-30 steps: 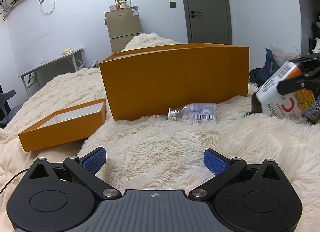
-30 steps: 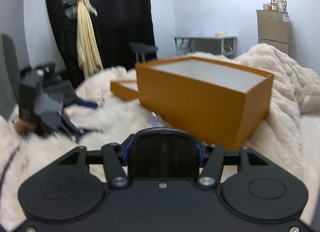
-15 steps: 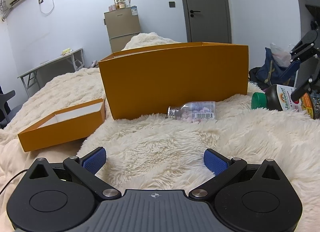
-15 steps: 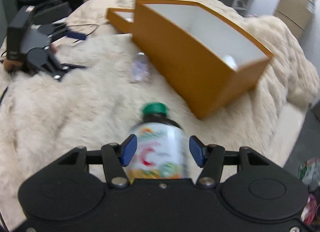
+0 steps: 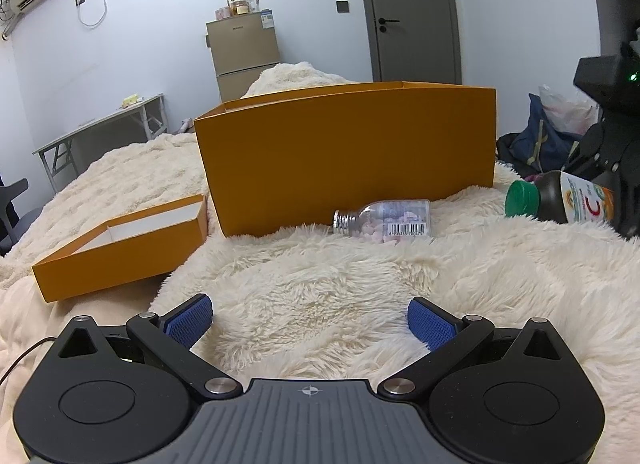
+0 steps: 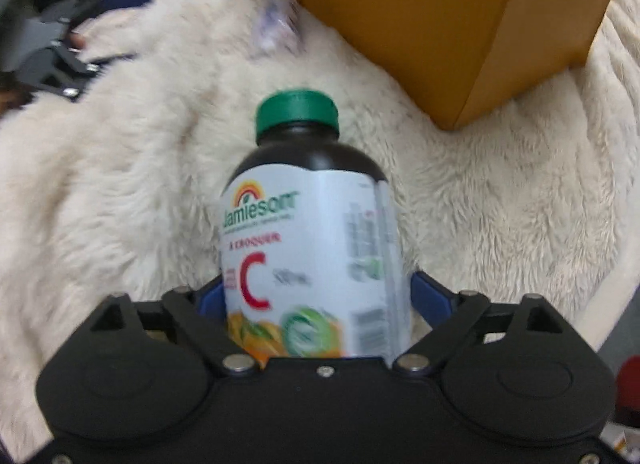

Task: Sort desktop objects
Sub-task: 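Carry the vitamin C bottle with the right gripper over the orange box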

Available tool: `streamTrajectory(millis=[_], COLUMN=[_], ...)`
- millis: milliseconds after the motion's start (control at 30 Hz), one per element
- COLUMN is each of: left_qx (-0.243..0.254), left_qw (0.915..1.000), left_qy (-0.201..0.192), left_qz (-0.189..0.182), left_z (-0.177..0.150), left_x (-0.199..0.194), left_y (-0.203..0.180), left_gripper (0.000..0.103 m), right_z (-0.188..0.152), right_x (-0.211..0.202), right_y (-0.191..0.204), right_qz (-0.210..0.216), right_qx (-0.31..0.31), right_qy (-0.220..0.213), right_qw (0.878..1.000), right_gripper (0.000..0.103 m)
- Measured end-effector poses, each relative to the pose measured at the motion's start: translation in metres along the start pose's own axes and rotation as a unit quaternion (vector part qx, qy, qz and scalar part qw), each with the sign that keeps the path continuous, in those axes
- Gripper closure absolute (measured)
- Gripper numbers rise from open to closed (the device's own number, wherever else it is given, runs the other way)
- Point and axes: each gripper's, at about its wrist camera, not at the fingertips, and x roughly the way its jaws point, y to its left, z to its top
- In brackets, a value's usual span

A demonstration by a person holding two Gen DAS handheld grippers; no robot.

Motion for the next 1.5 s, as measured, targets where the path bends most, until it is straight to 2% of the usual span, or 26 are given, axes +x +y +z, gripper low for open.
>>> streamTrajectory(millis=[200,333,467,633,1133,1267,1400,1500], left_qx=[-0.001,-0.003,-0.003,-0.005,-0.007,-0.003,0.001,0.003], left_qw=[1.0,1.0,1.0,1.0,1.0,1.0,1.0,1.0], left_qy=[0.001,0.002,0.002,0.002,-0.001,-0.002,0.0,0.001], left_qz=[-0.001,-0.002,-0.002,-0.004,-0.004,-0.002,0.0,0.001], left_z=[0.001,0.001,0.001,0.001,-0.001,0.0,0.0,-0.001], left_x=[0.0,-0.001,-0.001,-0.003,-0.004,-0.005,-0.004,-0.003], left_y=[0.001,0.002,0.002,0.002,0.004,0.003,0.002,0.001], left_gripper=[0.0,0.0,0.0,0.0,0.0,0.0,0.0,0.0], right_z=[0.005,0.01,0.017,0.041,0.215,0.253,0.271,0.274], right_x=[-0.029,-0.026,-0.014,-0.079,-0.124,-0.091,-0.057,-0.025], right_y=[0.053,0.078,0.098,0.107,0.091,0.052,0.018,0.012], right_qz=[-0.09,-0.172,-0.23,-0.261,-0.175,-0.166,-0.158,-0.159], right_qx=[-0.075,-0.109,-0.145,-0.125,-0.094,-0.037,0.034,0.051], right_qy=[-0.013,0.007,0.03,-0.062,-0.169,-0.182,-0.227,-0.216], right_qw=[0.993,0.979,0.962,0.955,0.965,0.968,0.96,0.962], right_gripper=[0.026,0.026,0.026,0.026,0.026,0.026,0.026,0.026])
